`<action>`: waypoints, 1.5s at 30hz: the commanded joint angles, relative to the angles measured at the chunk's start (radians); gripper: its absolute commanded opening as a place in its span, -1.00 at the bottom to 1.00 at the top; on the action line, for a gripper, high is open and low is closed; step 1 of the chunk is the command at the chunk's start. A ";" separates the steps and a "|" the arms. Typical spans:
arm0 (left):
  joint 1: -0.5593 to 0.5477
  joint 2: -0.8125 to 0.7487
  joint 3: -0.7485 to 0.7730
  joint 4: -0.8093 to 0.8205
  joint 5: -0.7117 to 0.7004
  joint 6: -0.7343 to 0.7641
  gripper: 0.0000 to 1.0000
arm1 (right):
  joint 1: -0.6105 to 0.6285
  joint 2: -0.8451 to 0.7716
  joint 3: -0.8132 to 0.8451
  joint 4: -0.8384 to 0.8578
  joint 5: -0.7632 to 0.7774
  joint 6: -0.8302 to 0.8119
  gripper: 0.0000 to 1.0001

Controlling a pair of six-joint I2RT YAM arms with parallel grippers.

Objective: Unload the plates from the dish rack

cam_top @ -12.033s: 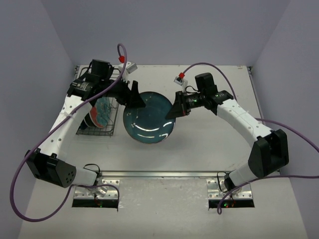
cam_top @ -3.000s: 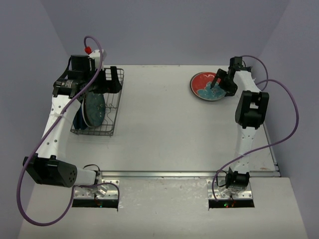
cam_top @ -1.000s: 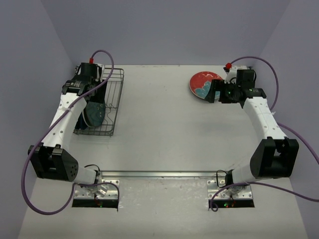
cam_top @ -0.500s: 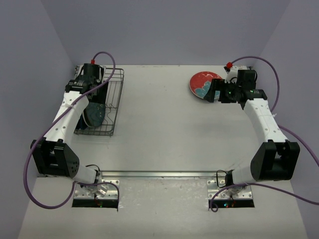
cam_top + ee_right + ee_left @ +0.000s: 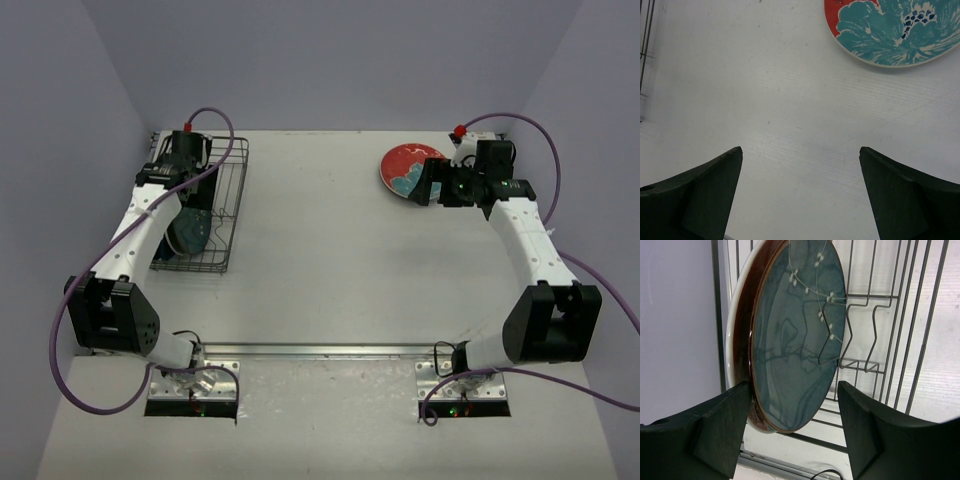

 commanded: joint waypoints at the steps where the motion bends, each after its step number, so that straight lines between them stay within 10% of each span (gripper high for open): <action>1: 0.006 0.010 -0.025 0.042 -0.043 0.002 0.34 | 0.002 -0.026 0.000 0.042 -0.007 0.009 0.98; 14: 0.006 -0.002 -0.089 0.080 0.185 0.002 0.00 | 0.003 -0.025 -0.013 0.042 -0.022 0.008 0.98; 23: 0.006 0.053 -0.122 0.128 0.132 -0.014 -0.14 | 0.003 -0.023 -0.014 0.042 -0.031 0.012 0.98; 35: 0.006 0.032 -0.112 0.156 0.076 -0.020 -0.97 | 0.003 -0.021 -0.015 0.035 -0.062 0.014 0.98; 45: -0.013 -0.025 0.019 0.113 0.007 0.013 -1.00 | 0.003 -0.021 0.012 0.025 -0.094 0.033 0.98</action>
